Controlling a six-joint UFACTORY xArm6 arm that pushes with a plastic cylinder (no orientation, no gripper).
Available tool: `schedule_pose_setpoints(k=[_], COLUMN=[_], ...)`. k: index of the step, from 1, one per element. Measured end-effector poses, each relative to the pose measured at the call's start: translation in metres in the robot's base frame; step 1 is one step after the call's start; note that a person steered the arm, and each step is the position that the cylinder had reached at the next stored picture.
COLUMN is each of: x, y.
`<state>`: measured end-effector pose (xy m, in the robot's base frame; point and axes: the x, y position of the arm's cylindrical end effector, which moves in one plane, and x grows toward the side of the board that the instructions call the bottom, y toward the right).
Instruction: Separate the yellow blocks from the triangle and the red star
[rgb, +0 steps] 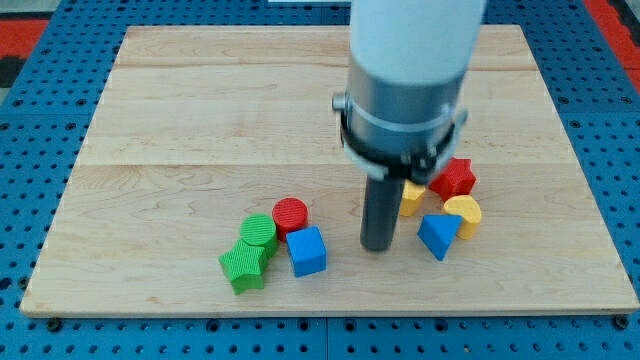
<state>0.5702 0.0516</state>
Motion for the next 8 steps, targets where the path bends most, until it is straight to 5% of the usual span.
schedule_pose_setpoints(k=[1, 2, 5, 8], x=[0.03, 0.006, -0.078, -0.063], y=[0.06, 0.133, -0.006, 0.051])
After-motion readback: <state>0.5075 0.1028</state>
